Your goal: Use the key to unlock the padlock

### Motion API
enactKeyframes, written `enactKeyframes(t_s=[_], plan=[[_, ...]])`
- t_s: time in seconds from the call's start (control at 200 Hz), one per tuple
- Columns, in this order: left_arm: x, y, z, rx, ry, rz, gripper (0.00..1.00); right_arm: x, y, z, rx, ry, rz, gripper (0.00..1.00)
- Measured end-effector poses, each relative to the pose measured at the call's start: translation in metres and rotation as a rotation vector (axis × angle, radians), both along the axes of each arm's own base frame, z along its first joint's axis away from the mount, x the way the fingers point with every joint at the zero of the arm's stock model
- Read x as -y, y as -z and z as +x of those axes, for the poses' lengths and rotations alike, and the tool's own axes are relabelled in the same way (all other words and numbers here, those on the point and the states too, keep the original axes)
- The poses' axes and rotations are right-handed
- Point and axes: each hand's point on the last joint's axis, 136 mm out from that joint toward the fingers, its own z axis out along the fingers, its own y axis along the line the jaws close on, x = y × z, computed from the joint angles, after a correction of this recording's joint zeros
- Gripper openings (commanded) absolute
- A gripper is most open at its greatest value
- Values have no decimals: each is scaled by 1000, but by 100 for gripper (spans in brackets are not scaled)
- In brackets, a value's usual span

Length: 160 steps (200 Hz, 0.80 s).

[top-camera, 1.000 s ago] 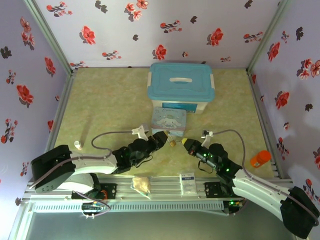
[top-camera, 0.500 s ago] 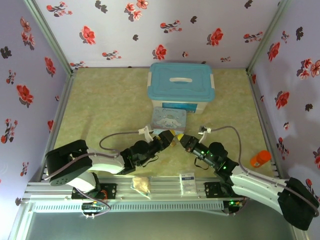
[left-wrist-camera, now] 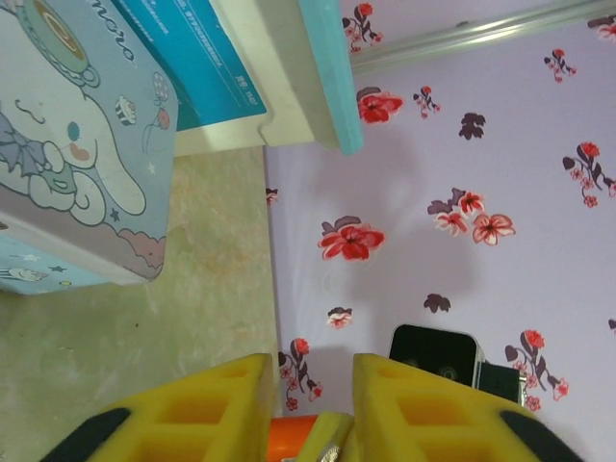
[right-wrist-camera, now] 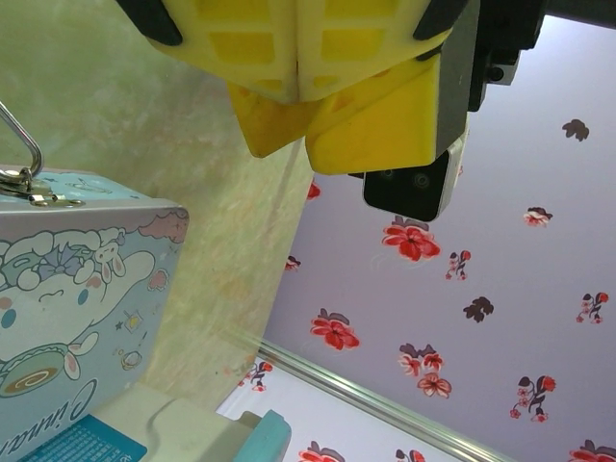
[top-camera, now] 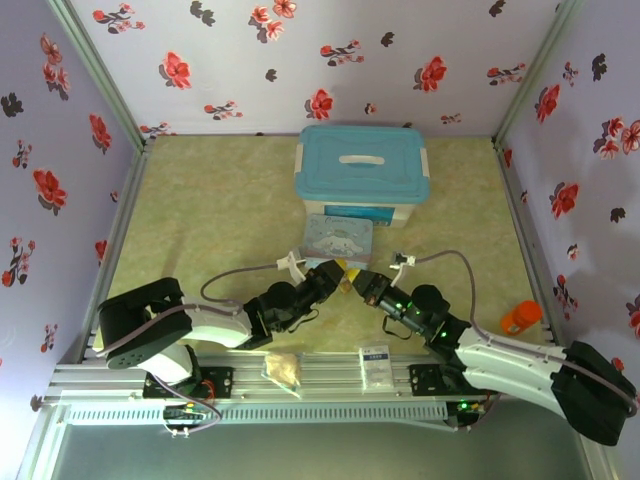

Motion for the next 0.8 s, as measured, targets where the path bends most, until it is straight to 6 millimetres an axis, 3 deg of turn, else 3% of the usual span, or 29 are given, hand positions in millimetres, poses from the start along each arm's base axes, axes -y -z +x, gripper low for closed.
enactKeyframes(t_s=[0.145, 0.24, 0.36, 0.405, 0.48, 0.515, 0.625, 0.745, 0.8], plan=[[-3, 4, 0, -8, -7, 8, 12, -2, 4, 1, -8, 0, -11, 0], [-6, 5, 0, -10, -15, 4, 0, -4, 8, 1, -21, -3, -26, 0], [-10, 3, 0, -3, -20, 13, 0, -6, 9, 1, -25, -9, -32, 0], [-11, 2, -1, 2, -20, 24, 0, -7, 8, 1, -23, -12, -34, 14], [-15, -1, -2, 22, -19, 71, 0, -6, 6, 1, -11, -15, -52, 57], [-17, -3, -2, 40, -17, 109, 0, -5, 5, 1, -1, -17, -69, 68], [-22, -31, -2, 154, 7, 253, 0, 8, -8, 4, 62, -23, -128, 79], [-25, -94, -1, 372, 91, 352, 0, 29, -27, 15, 139, -25, -164, 82], [-29, -113, -1, 465, 150, 392, 0, 34, -32, 17, 157, -47, -180, 82]])
